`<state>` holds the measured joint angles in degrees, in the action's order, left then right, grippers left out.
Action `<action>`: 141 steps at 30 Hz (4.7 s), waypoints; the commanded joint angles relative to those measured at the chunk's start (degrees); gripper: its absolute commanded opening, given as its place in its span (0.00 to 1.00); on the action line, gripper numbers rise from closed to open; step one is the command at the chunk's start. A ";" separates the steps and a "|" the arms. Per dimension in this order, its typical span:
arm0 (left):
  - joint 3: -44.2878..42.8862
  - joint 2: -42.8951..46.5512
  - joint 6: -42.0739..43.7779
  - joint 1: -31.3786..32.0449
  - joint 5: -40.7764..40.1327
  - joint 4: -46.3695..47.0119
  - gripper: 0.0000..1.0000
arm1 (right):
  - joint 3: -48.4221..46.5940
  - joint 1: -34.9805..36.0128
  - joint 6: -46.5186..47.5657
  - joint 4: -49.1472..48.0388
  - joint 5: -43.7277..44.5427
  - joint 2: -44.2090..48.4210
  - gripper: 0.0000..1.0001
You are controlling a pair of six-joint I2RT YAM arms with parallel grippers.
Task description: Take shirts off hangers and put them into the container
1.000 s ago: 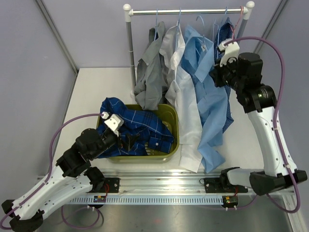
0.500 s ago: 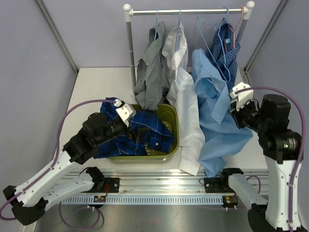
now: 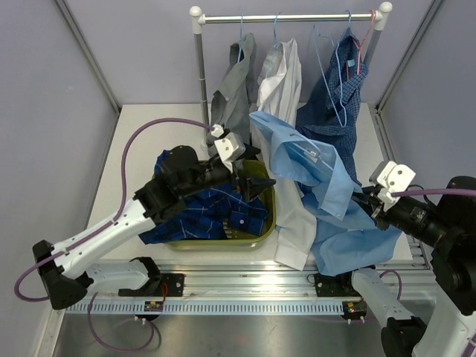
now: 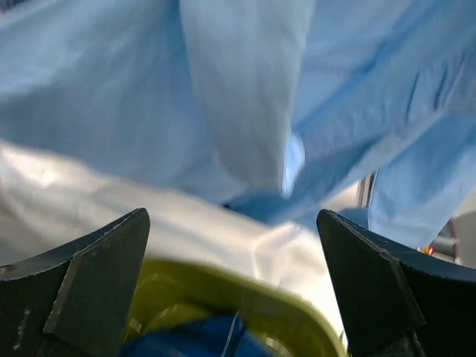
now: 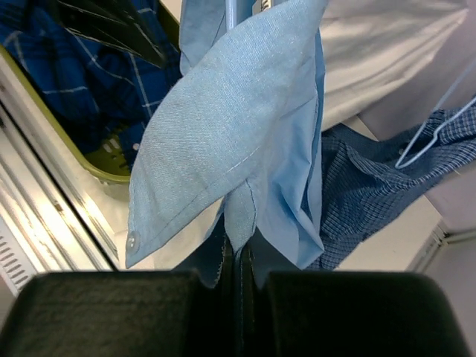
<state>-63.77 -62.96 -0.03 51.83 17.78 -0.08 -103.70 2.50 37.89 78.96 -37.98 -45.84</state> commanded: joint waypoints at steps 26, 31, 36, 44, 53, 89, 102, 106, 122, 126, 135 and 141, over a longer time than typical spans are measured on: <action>-6.10 5.22 36.06 3.27 -13.37 -18.64 0.99 | 5.87 0.22 22.74 14.91 -12.91 -13.74 0.00; -7.51 1.27 41.95 2.84 -15.50 -18.04 0.99 | 6.06 2.85 24.51 15.00 -13.70 -14.10 0.00; -7.78 -0.49 41.00 -0.49 -11.56 -12.41 0.97 | 5.61 5.49 23.99 14.82 -15.02 -14.45 0.00; -9.71 -3.31 37.03 -10.08 8.39 -12.84 0.63 | 5.61 5.94 25.74 14.91 -17.13 -12.87 0.00; -10.23 -5.15 37.56 -11.84 18.68 -14.86 0.18 | 5.27 6.20 26.01 14.82 -18.98 -14.18 0.00; -11.91 -10.43 -15.61 -12.37 22.21 -2.56 0.00 | 16.42 -0.92 -33.14 -29.98 0.53 -10.14 0.89; -12.69 -10.17 -3.07 -10.79 20.91 -14.58 0.00 | 6.33 -0.66 -34.38 -34.04 -9.19 -17.70 0.00; -13.84 -11.31 6.96 -8.51 17.91 -23.38 0.00 | 3.77 -0.57 -33.94 -36.33 -17.20 -18.31 0.00; -15.69 -9.82 14.45 -5.87 20.01 -29.45 0.00 | 0.86 6.90 8.67 -5.22 -12.74 -24.03 0.52; -15.51 -9.20 15.24 -5.87 20.45 -30.95 0.00 | 2.36 6.90 15.26 -3.11 -12.12 -22.89 0.59; -15.33 -7.62 14.98 -5.87 25.28 -30.51 0.00 | 7.46 7.08 32.24 5.15 -21.43 -23.76 0.59; -14.63 -8.23 11.81 -5.95 28.62 -25.94 0.00 | 9.57 8.92 32.69 4.36 -24.86 -24.91 0.41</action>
<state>-76.16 -72.79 13.41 45.47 39.40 -33.23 -94.67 10.02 67.59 77.49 -58.46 -70.70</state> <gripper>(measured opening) 0.050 0.443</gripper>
